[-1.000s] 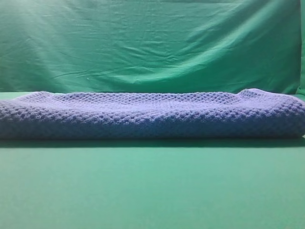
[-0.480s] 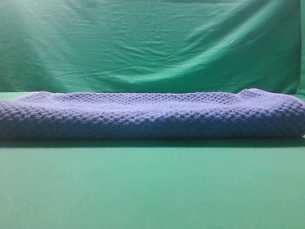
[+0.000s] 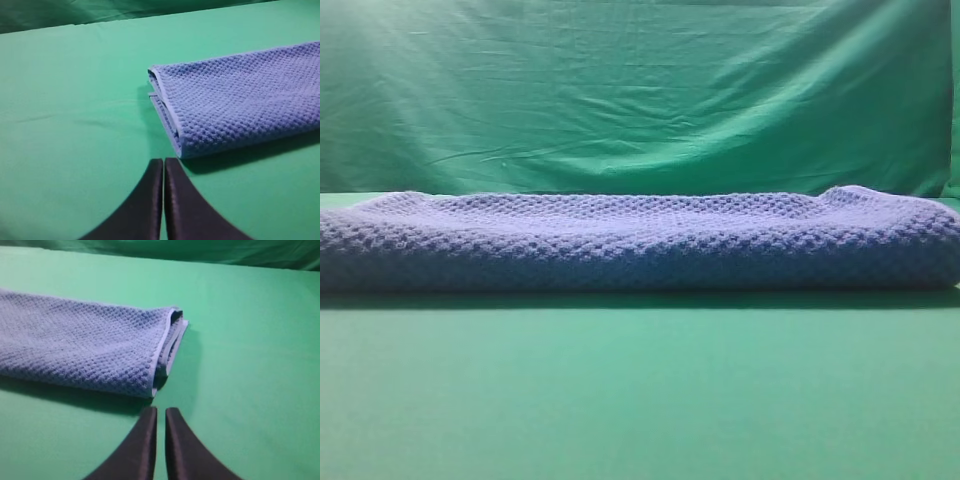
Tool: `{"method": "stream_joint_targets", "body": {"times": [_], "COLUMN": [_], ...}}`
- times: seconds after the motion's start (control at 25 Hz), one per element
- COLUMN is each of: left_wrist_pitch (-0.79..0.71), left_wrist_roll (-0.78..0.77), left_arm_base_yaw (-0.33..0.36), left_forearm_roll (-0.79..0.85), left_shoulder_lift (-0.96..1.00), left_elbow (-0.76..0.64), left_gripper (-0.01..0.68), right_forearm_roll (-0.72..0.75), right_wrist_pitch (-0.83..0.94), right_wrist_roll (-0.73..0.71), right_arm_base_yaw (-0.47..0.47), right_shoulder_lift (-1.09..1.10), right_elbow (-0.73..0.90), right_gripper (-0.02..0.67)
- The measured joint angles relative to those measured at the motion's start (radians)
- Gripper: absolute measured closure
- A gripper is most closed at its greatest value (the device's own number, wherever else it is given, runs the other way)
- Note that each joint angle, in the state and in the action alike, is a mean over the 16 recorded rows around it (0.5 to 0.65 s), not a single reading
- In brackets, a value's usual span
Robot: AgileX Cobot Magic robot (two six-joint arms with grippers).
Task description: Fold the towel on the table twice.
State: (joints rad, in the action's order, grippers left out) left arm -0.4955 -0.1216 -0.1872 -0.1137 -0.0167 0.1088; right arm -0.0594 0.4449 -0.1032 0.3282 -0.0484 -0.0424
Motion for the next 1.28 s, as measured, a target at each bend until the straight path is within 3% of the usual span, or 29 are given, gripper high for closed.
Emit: {"method": "stream_joint_targets", "body": {"times": [0.96,1.28], "left_wrist_pitch": [0.139,0.14], "left_wrist_roll": [0.0,0.0], "left_arm_base_yaw": [0.001,0.04], "left_forearm_roll": [-0.002,-0.002], "left_shoulder_lift": [0.002,0.002], "left_elbow": [-0.121,-0.122], "left_gripper": [0.673,0.673], "right_forearm_roll": [0.003,0.002], "right_wrist_pitch": [-0.082,-0.082], "right_wrist_roll": [0.0,0.0], "right_arm_base_yaw": [-0.003,-0.089], "right_shoulder_lift": [0.0,0.001], "right_elbow": [0.069,0.069], "right_gripper": [0.649,0.649]}}
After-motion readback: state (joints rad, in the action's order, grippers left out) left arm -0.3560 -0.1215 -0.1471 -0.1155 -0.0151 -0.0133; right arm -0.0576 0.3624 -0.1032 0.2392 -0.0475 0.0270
